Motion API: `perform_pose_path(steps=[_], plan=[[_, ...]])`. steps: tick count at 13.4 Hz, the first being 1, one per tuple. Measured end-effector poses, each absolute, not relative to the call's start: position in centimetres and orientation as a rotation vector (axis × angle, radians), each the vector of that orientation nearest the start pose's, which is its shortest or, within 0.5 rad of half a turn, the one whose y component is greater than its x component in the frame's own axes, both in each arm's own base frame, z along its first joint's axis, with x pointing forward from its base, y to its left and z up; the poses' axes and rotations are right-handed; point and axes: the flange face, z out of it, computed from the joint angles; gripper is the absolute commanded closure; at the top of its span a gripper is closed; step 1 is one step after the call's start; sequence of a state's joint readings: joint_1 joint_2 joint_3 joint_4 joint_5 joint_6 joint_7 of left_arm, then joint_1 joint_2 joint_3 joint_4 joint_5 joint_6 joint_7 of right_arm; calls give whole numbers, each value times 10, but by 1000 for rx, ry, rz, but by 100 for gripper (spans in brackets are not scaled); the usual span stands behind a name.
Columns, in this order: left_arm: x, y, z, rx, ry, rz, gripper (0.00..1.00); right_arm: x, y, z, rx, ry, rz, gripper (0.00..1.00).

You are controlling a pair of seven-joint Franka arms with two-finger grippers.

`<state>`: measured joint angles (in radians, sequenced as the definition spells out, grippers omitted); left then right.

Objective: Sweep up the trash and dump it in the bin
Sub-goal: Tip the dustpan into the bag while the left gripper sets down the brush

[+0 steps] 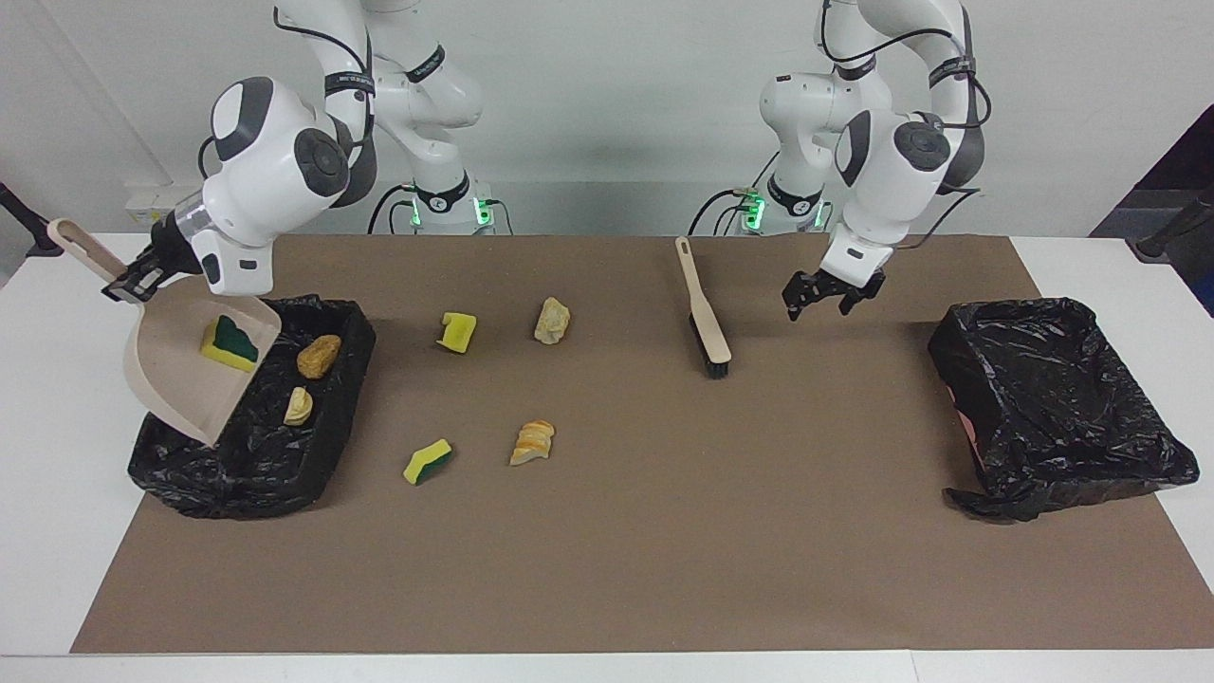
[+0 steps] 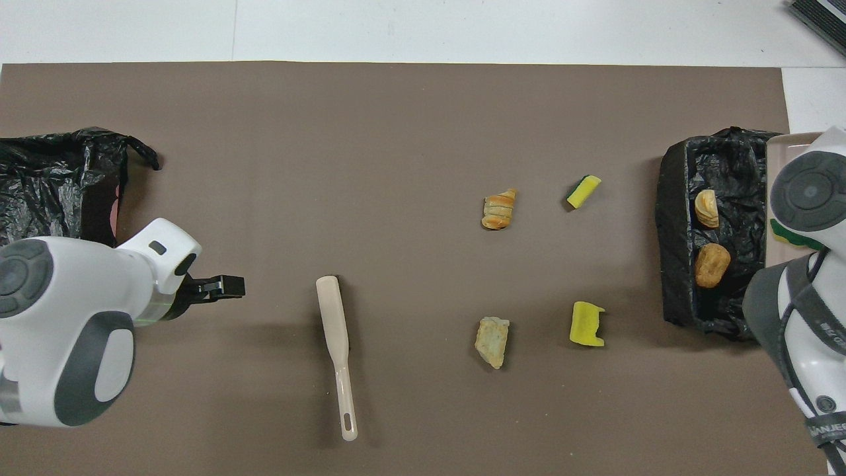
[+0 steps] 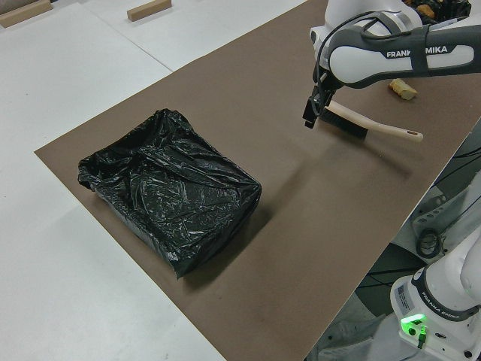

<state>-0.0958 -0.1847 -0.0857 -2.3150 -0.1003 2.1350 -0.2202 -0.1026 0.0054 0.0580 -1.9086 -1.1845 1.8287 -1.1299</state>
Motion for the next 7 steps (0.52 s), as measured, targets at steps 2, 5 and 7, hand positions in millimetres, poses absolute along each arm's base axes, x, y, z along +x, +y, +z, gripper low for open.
perform_pose_path(steps=[2, 5, 7], plan=[[483, -66, 439, -3200, -108, 7, 0, 567, -96, 534, 1511, 1421, -828, 100], [498, -36, 490, -3182, -37, -38, 0, 568, -82, 536, 1457, 1435, -843, 100], [503, -26, 525, -3182, -15, -72, 0, 571, -72, 524, 1389, 1453, -871, 100]])
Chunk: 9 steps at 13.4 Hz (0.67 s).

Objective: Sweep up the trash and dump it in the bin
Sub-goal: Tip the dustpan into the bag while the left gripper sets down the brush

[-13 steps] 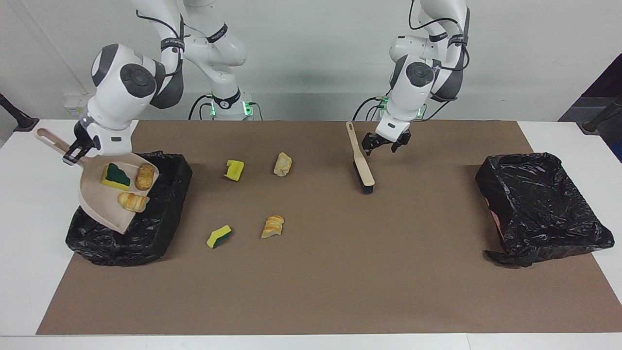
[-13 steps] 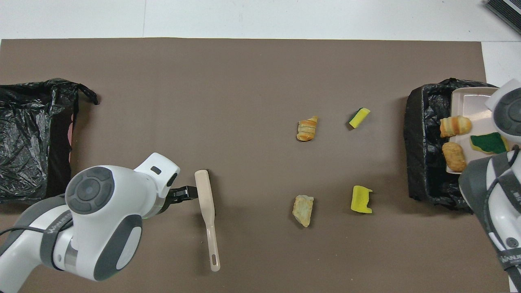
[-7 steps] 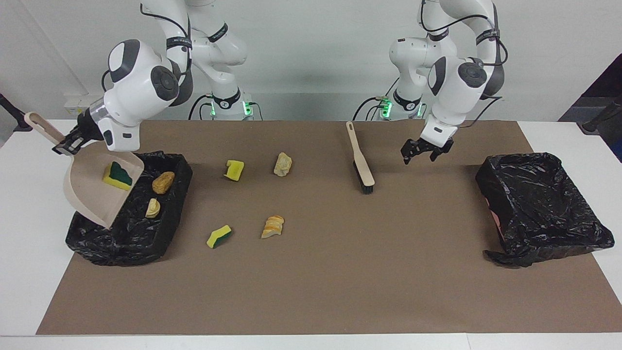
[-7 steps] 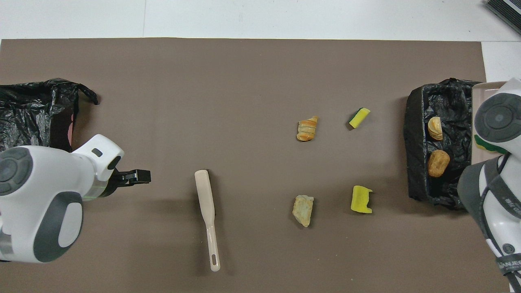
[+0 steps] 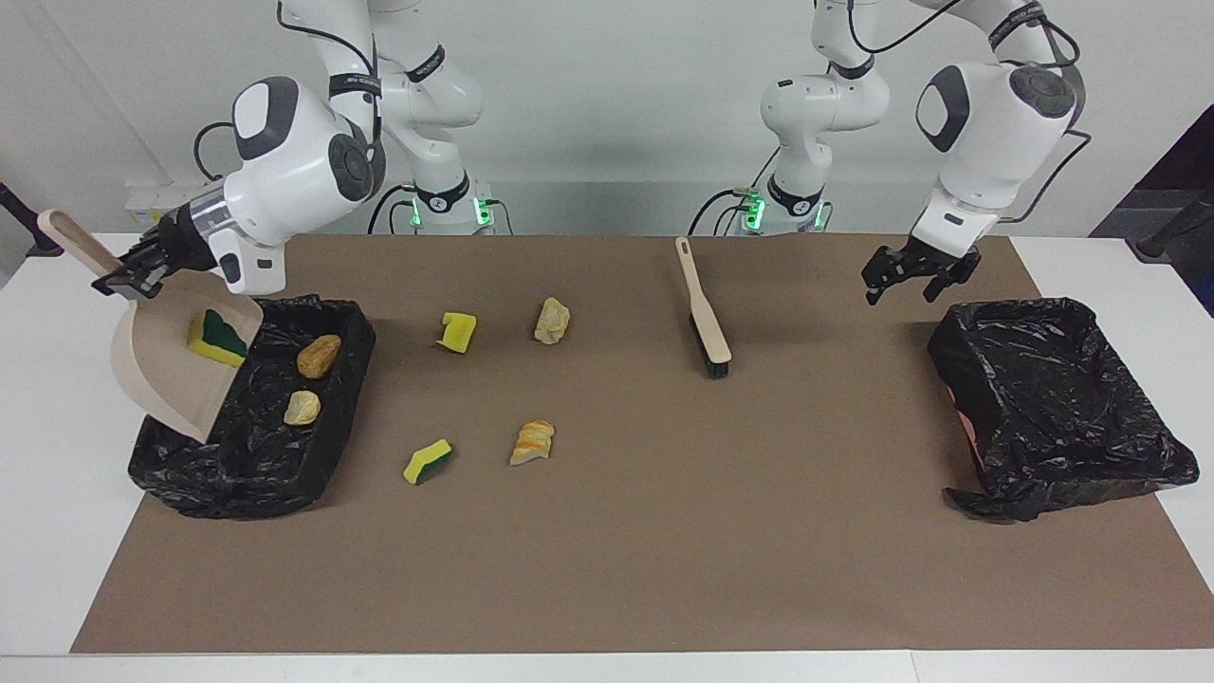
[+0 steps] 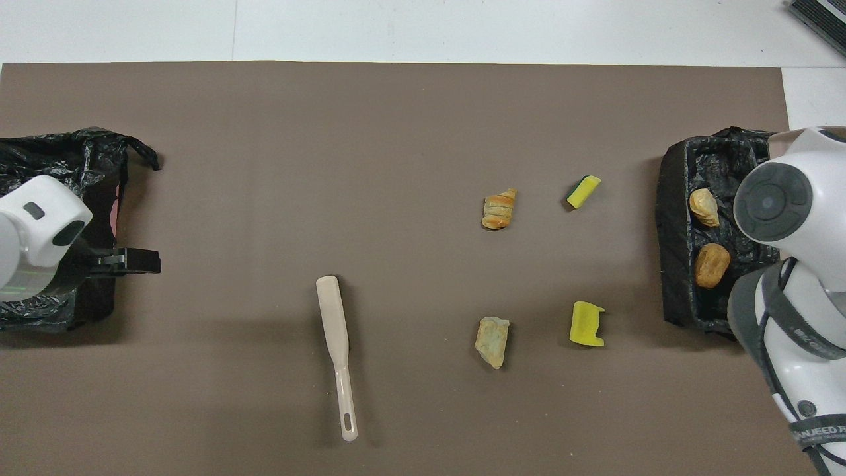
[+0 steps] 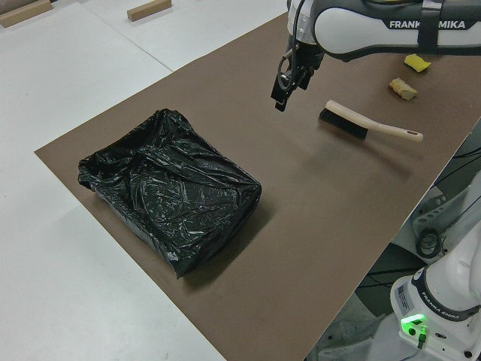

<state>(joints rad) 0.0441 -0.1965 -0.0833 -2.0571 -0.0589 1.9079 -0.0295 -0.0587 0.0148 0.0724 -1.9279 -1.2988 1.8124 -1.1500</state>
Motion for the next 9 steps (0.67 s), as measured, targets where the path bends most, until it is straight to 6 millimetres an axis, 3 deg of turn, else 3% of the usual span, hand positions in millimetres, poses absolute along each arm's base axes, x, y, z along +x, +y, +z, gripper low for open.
perform_pose_path(steps=[3, 5, 9], plan=[[501, -29, 588, -3183, 3, -68, 0, 578, -67, 501, 1343, 1512, -920, 100], [495, -30, 621, -3183, 11, -70, 0, 578, -66, 503, 1338, 1535, -945, 100], [493, -30, 638, -3182, 8, -111, 0, 582, -70, 511, 1432, 1531, -959, 100]])
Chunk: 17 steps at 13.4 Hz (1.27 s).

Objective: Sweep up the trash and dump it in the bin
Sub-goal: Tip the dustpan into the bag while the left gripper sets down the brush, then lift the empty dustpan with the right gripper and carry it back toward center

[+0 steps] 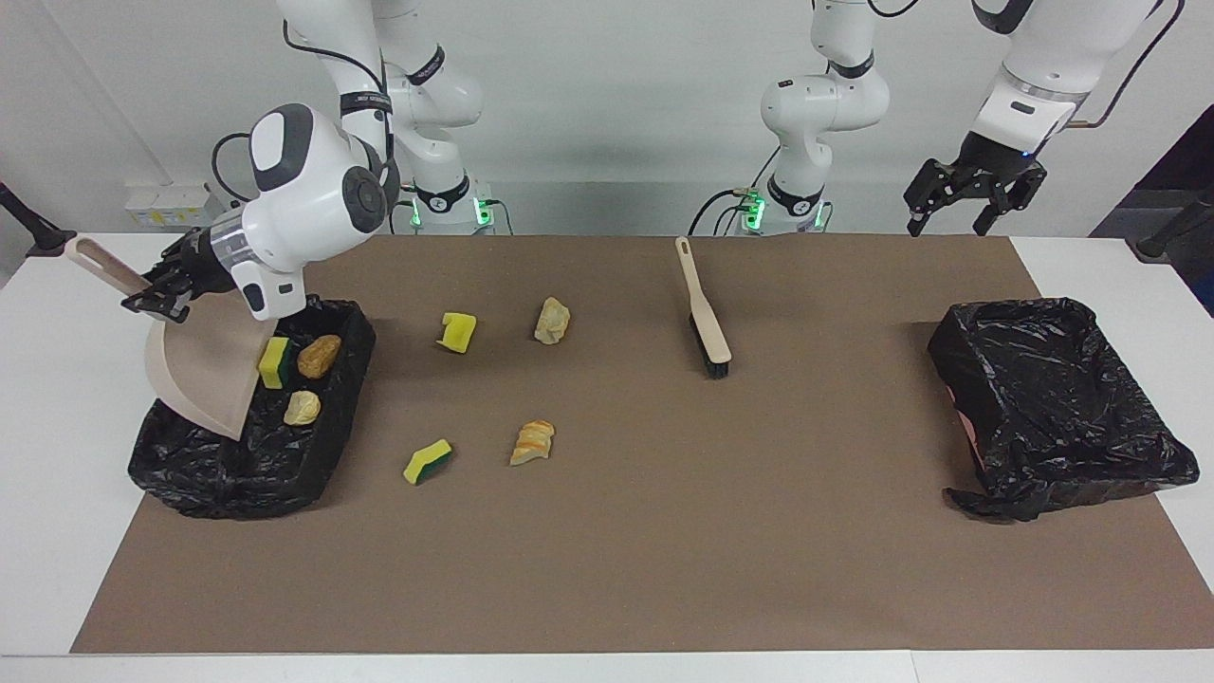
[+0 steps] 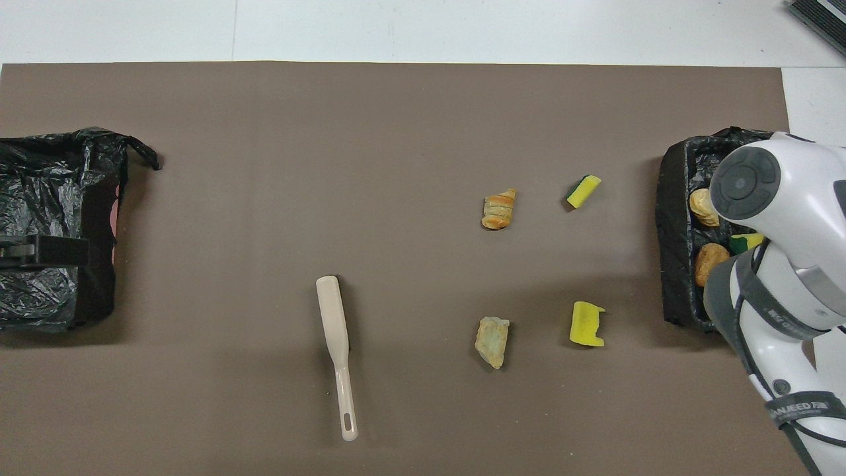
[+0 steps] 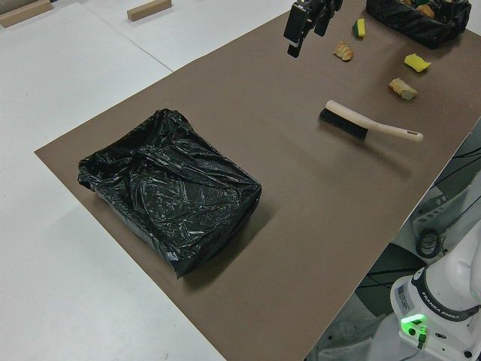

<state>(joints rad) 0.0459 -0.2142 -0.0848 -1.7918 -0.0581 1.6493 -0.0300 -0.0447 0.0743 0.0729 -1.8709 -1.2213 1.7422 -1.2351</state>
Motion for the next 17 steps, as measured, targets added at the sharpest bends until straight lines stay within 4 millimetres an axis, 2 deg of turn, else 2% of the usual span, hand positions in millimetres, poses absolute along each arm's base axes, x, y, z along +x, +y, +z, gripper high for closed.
perform_pose_path(steps=[5, 8, 10, 12, 14, 17], plan=[[493, -28, 642, -3167, 12, -122, 0, 591, -74, 564, 1584, 1477, -810, 100], [485, -31, 663, -3158, 25, -80, 0, 592, -65, 575, 1782, 1467, -651, 100], [484, -32, 666, -3157, 31, -67, 0, 593, -52, 570, 1914, 1432, -539, 100], [484, -33, 663, -3157, 34, -48, 0, 596, -31, 569, 2058, 1395, -383, 100], [484, -34, 663, -3156, 39, -45, 0, 600, 3, 568, 2192, 1349, -236, 100], [483, -29, 661, -3158, 22, -24, 0, 608, 87, 553, 2338, 1243, -67, 100]])
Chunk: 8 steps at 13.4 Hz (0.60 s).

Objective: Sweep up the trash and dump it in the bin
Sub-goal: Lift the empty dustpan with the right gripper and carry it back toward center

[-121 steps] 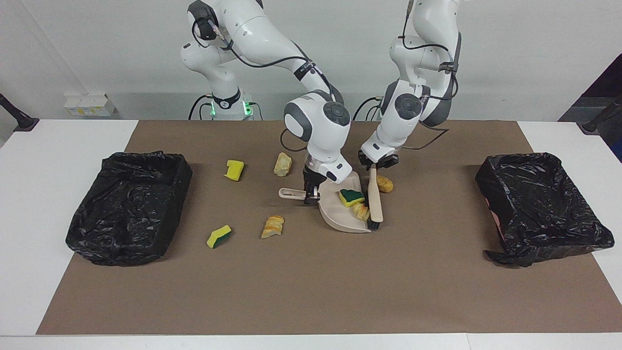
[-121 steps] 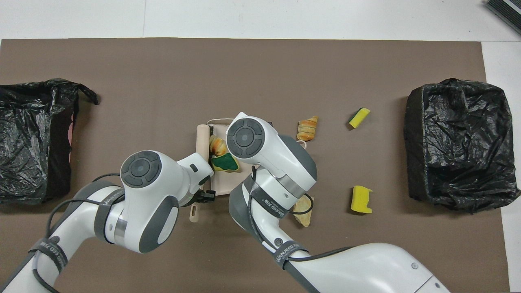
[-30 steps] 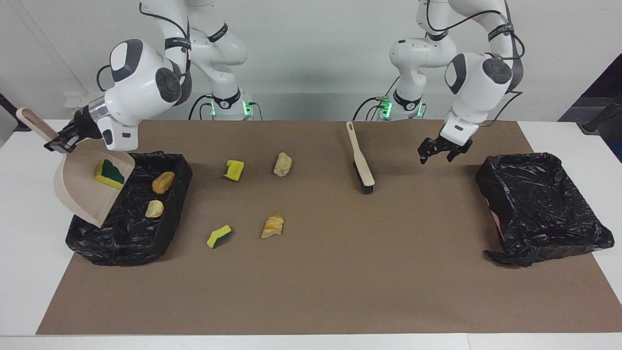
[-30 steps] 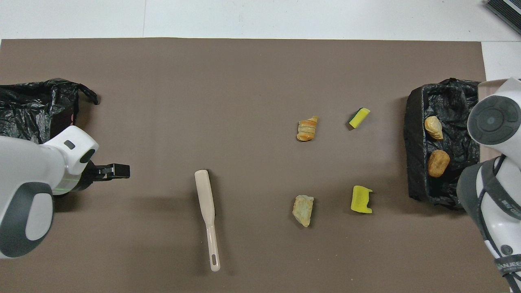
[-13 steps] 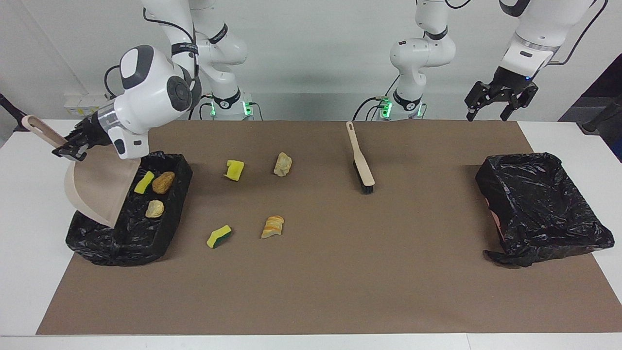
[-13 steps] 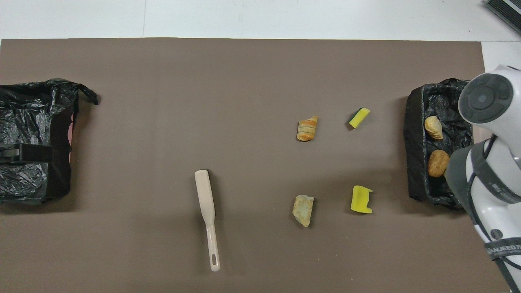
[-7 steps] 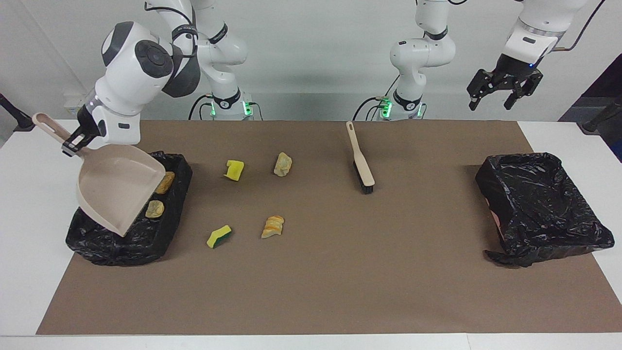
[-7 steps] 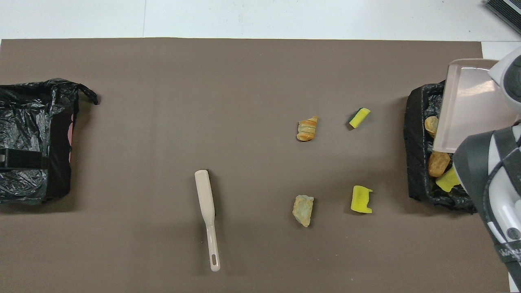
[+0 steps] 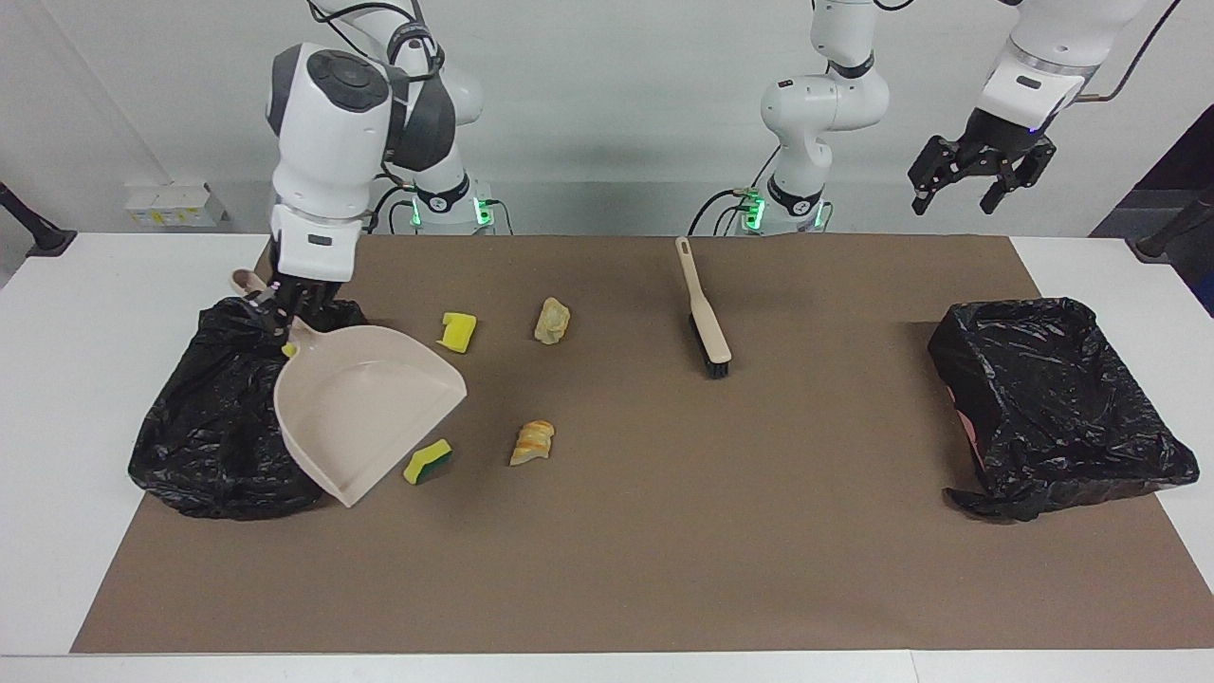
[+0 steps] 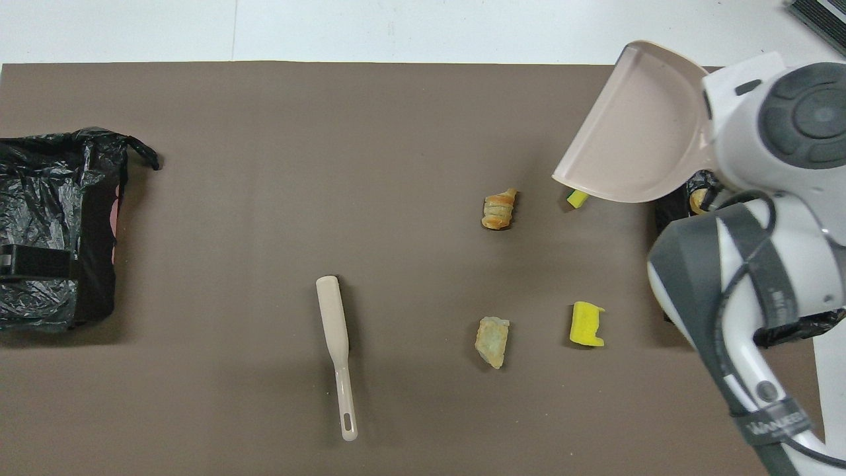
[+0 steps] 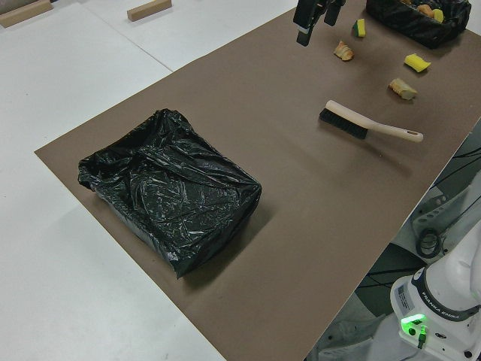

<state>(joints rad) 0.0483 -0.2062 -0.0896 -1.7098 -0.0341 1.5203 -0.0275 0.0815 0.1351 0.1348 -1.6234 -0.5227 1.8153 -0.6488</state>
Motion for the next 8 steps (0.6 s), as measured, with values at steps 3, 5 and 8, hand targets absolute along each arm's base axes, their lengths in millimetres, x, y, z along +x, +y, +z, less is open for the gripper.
perform_pose_path(steps=[3, 5, 8], plan=[[482, -27, 661, -3158, 16, -10, 0, 630, 154, 529, -3267, -1429, -61, 100], [482, -27, 660, -3158, 16, -7, 0, 649, 189, 515, -3290, -1228, -150, 100], [482, -27, 660, -3158, 16, -6, 0, 663, 256, 491, -3305, -880, -248, 100]])
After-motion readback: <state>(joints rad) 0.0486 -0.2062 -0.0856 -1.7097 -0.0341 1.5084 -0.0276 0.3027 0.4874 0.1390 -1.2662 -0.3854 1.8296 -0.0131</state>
